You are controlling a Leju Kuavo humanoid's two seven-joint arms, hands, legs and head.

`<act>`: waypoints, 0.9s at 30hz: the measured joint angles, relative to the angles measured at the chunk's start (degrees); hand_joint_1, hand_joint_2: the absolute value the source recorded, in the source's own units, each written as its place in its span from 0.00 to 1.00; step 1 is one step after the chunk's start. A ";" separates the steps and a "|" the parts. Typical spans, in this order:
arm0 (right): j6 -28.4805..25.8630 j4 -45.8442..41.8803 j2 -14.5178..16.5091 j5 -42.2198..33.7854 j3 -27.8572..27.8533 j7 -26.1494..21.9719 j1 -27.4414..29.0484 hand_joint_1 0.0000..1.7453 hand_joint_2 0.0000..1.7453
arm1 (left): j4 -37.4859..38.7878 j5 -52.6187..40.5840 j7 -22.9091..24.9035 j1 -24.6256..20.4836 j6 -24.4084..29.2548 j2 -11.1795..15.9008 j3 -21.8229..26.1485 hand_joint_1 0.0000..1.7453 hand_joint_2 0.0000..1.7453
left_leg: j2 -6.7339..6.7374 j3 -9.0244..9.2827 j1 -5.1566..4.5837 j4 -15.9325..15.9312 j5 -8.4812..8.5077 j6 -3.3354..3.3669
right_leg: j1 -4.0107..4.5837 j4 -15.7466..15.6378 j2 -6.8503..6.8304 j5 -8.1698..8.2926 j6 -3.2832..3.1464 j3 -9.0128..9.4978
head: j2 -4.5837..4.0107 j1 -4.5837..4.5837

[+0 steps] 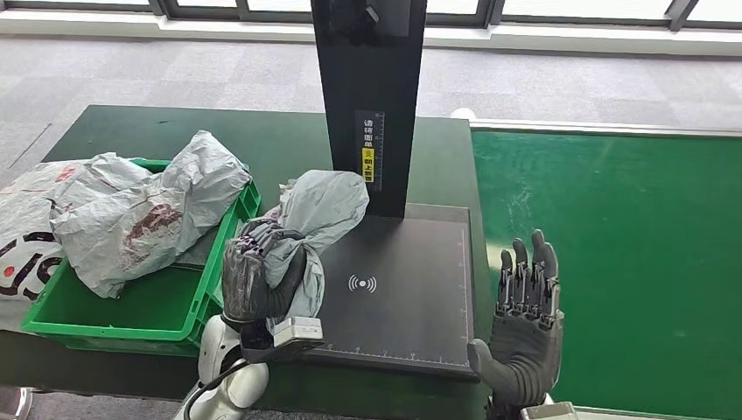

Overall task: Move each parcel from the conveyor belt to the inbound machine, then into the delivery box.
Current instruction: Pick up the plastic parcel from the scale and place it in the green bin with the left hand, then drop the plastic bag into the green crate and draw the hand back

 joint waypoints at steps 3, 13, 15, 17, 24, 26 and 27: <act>0.05 0.00 0.00 0.01 0.30 0.00 0.00 0.00 1.00 | -2.27 0.12 -0.01 0.68 0.00 0.02 0.01 1.00 1.00 | 0.00 0.00 0.00 0.00 0.00 0.00 | 0.00 0.00 0.00 0.00 0.00 0.00 | 0.00 0.00; 1.52 0.00 0.00 0.09 0.58 0.00 -0.07 0.00 1.00 | -4.34 1.82 -1.78 1.61 -0.03 -0.05 0.05 1.00 1.00 | 0.00 0.02 0.00 0.00 0.00 0.00 | 0.00 0.00 0.00 0.00 0.00 -0.01 | 0.00 0.00; 1.87 0.00 0.00 0.14 0.58 0.00 -0.06 0.00 1.00 | -4.29 2.46 -1.85 1.70 -0.04 -0.07 0.05 1.00 1.00 | 0.00 0.01 0.00 0.00 0.00 0.00 | 0.00 0.00 0.00 0.00 0.00 -0.01 | 0.00 0.00; 2.03 0.00 0.00 -0.08 0.58 0.00 -0.08 0.00 1.00 | -4.14 3.31 -1.94 1.73 -0.04 -0.07 0.05 1.00 1.00 | 0.00 -0.02 0.00 0.00 0.00 0.00 | 0.00 0.00 0.00 0.00 0.00 -0.01 | 0.00 0.01; 3.30 0.05 -0.03 -1.65 0.60 0.01 -1.26 0.00 1.00 | -4.59 12.43 -11.72 0.91 -0.01 -0.68 7.10 1.00 1.00 | 0.01 -0.04 0.03 0.00 0.01 -0.01 | 0.02 0.04 0.01 0.00 -0.01 -0.02 | 0.00 0.01; 3.51 0.27 -0.18 -2.31 0.70 0.02 -1.83 0.00 1.00 | -5.52 17.43 -14.08 -0.17 0.00 -0.67 12.71 1.00 1.00 | 0.03 -0.01 0.05 0.00 0.02 -0.02 | 0.04 0.07 0.02 0.01 -0.01 -0.02 | 0.00 0.00; 3.57 0.46 -0.29 -2.61 0.77 0.02 -2.13 0.00 1.00 | -5.99 19.84 -14.43 -0.60 0.05 -0.47 15.45 1.00 1.00 | 0.04 0.01 0.06 0.00 0.02 -0.02 | 0.04 0.09 0.03 0.01 -0.01 -0.02 | 0.00 0.00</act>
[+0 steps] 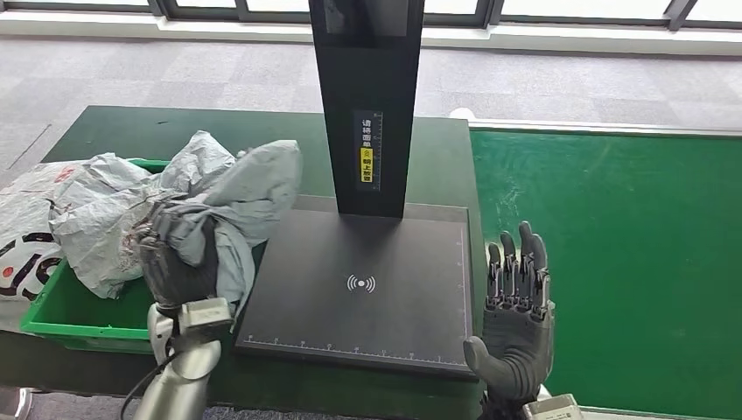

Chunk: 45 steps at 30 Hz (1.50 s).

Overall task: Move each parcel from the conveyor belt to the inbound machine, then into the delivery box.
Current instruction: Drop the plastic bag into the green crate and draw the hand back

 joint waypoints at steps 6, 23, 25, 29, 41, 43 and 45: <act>0.37 1.20 -0.41 -0.70 0.42 0.00 -1.79 0.00 1.00 | -2.20 4.03 -0.27 0.23 0.23 0.97 11.87 1.00 1.00 | -0.03 0.04 0.04 0.00 0.03 -0.05 | 0.05 0.03 -0.01 -0.01 -0.02 -0.06 | 0.00 0.00; 5.44 2.45 0.17 0.62 0.63 0.01 -3.40 0.00 1.00 | -7.36 -3.80 -0.33 1.94 0.26 -0.23 24.06 1.00 1.00 | -0.05 -0.13 0.02 0.01 0.00 -0.01 | 0.04 -0.05 -0.03 -0.01 -0.01 -0.11 | 0.00 0.00; 5.49 2.48 0.24 0.62 0.62 0.00 -3.51 0.00 1.00 | -6.97 -5.03 -0.32 1.77 0.26 -0.32 24.79 1.00 1.00 | -0.05 -0.04 0.02 0.01 0.00 -0.01 | 0.04 -0.04 -0.03 -0.01 -0.01 -0.12 | 0.00 0.00; 5.61 2.60 0.36 0.62 0.62 0.00 -3.75 0.00 1.00 | -2.98 -12.77 -0.35 -0.16 0.26 -0.54 27.44 1.00 1.00 | -0.08 0.19 0.01 0.01 0.04 -0.03 | 0.02 -0.04 -0.05 0.00 -0.02 -0.12 | 0.00 0.00; 2.67 2.99 0.29 -0.65 1.16 0.00 -3.82 0.00 1.00 | 21.24 -43.69 4.21 -14.88 0.22 1.67 42.17 1.00 1.00 | -0.08 0.33 0.02 0.02 0.10 -0.11 | 0.05 0.00 -0.04 0.03 -0.03 -0.15 | 0.00 0.00; 1.97 2.99 0.19 -0.77 1.54 0.00 -3.75 0.00 1.00 | 24.63 -48.64 7.69 -17.48 0.22 2.66 42.74 1.00 1.00 | -0.09 0.31 0.03 0.02 0.10 -0.11 | 0.05 0.01 -0.05 0.03 -0.03 -0.16 | 0.00 0.00; 1.51 2.99 0.08 -0.80 1.89 0.00 -3.72 0.00 1.00 | 27.43 -51.65 10.46 -19.74 0.23 3.63 42.80 1.00 1.00 | -0.08 0.31 0.03 0.02 0.10 -0.11 | 0.05 0.02 -0.04 0.03 -0.03 -0.16 | 0.00 0.00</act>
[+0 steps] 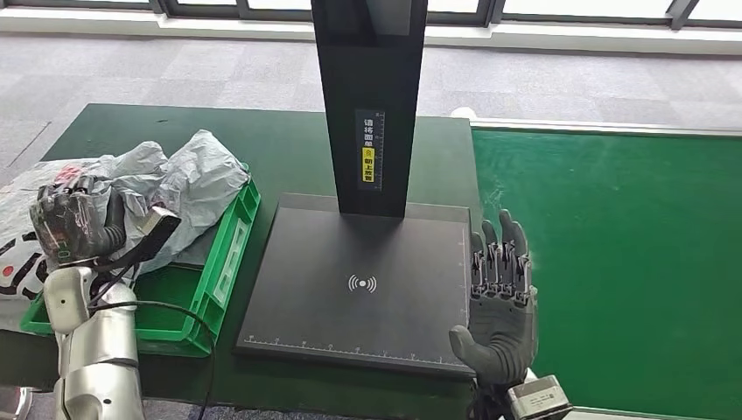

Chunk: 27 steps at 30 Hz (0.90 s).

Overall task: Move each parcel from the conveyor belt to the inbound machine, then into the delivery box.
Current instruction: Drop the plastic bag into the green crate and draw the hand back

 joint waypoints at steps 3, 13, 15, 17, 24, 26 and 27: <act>-0.32 0.00 -0.13 0.01 0.52 0.00 0.08 0.00 1.00 | 3.36 -1.90 2.42 -2.44 0.01 1.04 0.00 1.00 1.00 | 0.02 0.01 0.00 0.00 0.00 0.00 | -0.01 0.00 0.01 0.00 0.00 0.00 | 0.00 0.00; -1.43 -0.04 -0.71 0.03 1.34 -0.02 0.53 0.00 1.00 | 14.15 -5.74 15.34 -6.60 0.05 3.25 -3.29 0.00 0.00 | 0.03 0.04 -0.01 0.01 0.00 0.00 | 0.00 0.00 0.04 0.01 -0.01 -0.04 | 0.00 0.00; -1.45 -0.09 -0.86 0.26 1.40 -0.02 0.88 0.00 1.00 | 15.55 -2.19 13.93 -6.63 0.04 2.95 -5.15 0.00 0.00 | 0.03 0.04 -0.01 0.01 0.00 -0.01 | -0.01 0.00 0.04 0.02 -0.01 -0.04 | 0.00 0.00; -1.29 -0.17 -0.90 0.79 1.40 -0.02 1.18 0.00 1.00 | 16.90 5.29 8.79 -6.50 -0.17 2.09 -6.37 0.00 0.00 | 0.02 0.04 -0.03 0.01 0.00 0.00 | -0.02 -0.01 0.04 0.02 -0.01 -0.03 | 0.00 0.00; -0.33 -1.02 -0.88 2.14 1.35 -0.01 2.20 0.00 1.00 | 14.81 37.69 -2.57 -2.68 -5.88 -3.99 -14.74 0.00 0.00 | 0.06 -0.12 -0.23 -0.03 -0.14 0.12 | -0.25 -0.03 0.03 -0.07 0.02 0.24 | 0.00 0.01; -0.41 -1.25 -0.88 2.38 1.32 -0.01 2.39 0.00 1.00 | 12.92 45.57 -2.42 -1.02 -9.56 -5.42 -17.71 0.00 0.00 | 0.04 -0.08 -0.26 -0.04 -0.18 0.16 | -0.27 -0.05 0.00 -0.13 0.04 0.35 | 0.00 0.01; -0.75 -1.38 -0.88 2.43 1.31 -0.01 2.48 0.00 1.00 | 11.82 49.89 -2.62 -0.09 -11.85 -5.98 -18.91 0.00 0.00 | 0.00 -0.05 -0.28 -0.04 -0.19 0.18 | -0.28 -0.06 -0.03 -0.15 0.05 0.41 | 0.00 0.02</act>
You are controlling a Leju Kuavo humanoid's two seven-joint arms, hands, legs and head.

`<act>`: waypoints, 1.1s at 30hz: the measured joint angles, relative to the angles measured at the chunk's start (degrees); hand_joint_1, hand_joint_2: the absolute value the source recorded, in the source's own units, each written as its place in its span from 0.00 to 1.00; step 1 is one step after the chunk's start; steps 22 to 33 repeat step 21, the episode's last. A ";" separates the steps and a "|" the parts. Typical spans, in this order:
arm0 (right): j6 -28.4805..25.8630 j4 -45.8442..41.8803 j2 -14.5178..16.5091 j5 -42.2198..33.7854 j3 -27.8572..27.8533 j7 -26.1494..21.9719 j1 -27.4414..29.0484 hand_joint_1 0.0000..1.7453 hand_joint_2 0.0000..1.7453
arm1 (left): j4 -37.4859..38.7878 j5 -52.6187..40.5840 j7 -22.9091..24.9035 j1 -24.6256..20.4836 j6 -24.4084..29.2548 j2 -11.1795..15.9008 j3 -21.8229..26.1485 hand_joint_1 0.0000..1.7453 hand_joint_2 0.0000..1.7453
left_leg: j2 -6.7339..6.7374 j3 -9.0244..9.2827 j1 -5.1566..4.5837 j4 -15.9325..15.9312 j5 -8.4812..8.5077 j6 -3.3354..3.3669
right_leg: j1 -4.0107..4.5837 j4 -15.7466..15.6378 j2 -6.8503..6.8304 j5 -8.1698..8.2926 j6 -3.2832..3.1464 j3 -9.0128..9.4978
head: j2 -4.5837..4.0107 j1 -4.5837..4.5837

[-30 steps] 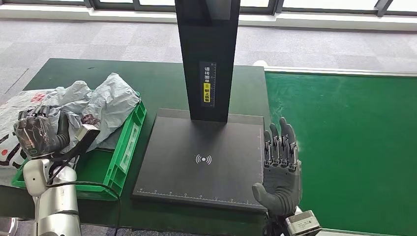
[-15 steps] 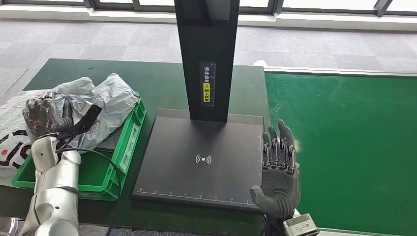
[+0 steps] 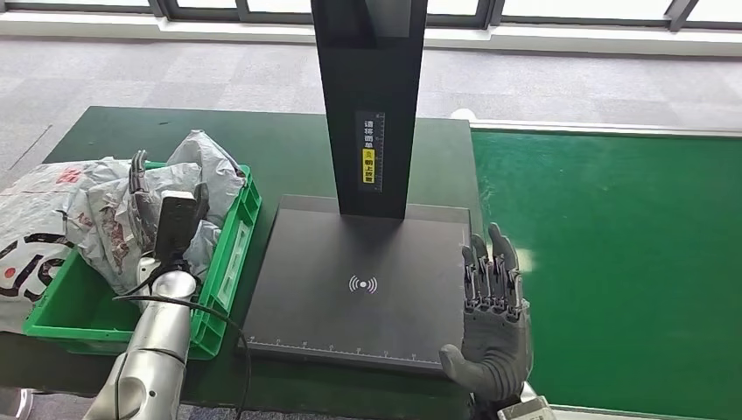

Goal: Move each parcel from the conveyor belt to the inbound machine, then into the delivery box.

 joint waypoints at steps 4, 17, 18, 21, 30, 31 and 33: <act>-2.60 -0.87 -0.02 -0.82 -0.02 0.01 0.23 0.00 1.00 | -5.75 16.33 -1.60 4.04 -7.17 -2.14 -3.07 0.00 0.00 | -0.32 0.22 -0.03 0.00 0.00 0.05 | -0.15 -0.02 -0.30 -0.12 0.14 0.40 | 0.00 0.01; -7.25 -3.88 -0.09 -2.91 -0.04 -0.01 1.05 0.00 1.00 | -18.77 28.82 -1.92 12.65 -9.43 -4.91 -9.17 0.00 0.00 | -0.37 0.50 -0.27 0.00 -0.07 0.21 | -0.30 -0.06 -0.36 -0.17 0.26 0.70 | 0.00 0.01; -7.88 -4.13 -0.11 -3.08 -0.04 -0.01 1.12 0.00 1.00 | -19.40 29.46 -2.01 13.10 -9.49 -5.00 -9.53 0.00 0.00 | -0.37 0.50 -0.27 0.00 -0.07 0.21 | -0.29 -0.06 -0.36 -0.17 0.26 0.69 | 0.00 0.01; -8.41 -4.32 -0.13 -3.19 -0.04 -0.01 1.15 0.00 1.00 | -19.81 29.92 -2.12 13.42 -9.57 -5.04 -9.79 0.00 0.00 | -0.37 0.50 -0.27 0.00 -0.07 0.21 | -0.28 -0.05 -0.36 -0.17 0.26 0.69 | 0.00 0.01; -8.41 -4.32 -0.13 -3.19 -0.04 -0.01 1.15 0.00 1.00 | -19.81 29.92 -2.12 13.42 -9.57 -5.04 -9.79 0.00 0.00 | -0.37 0.50 -0.27 0.00 -0.07 0.21 | -0.28 -0.05 -0.36 -0.17 0.26 0.69 | 0.00 0.01; -8.41 -4.32 -0.13 -3.19 -0.04 -0.01 1.15 0.00 1.00 | -19.81 29.92 -2.12 13.42 -9.57 -5.04 -9.79 0.00 0.00 | -0.37 0.50 -0.27 0.00 -0.07 0.21 | -0.28 -0.05 -0.36 -0.17 0.26 0.69 | 0.00 0.01; -8.41 -4.32 -0.13 -3.19 -0.04 -0.01 1.15 0.00 1.00 | -19.81 29.92 -2.12 13.42 -9.57 -5.04 -9.79 0.00 0.00 | -0.37 0.50 -0.27 0.00 -0.07 0.21 | -0.28 -0.05 -0.36 -0.17 0.26 0.69 | 0.00 0.01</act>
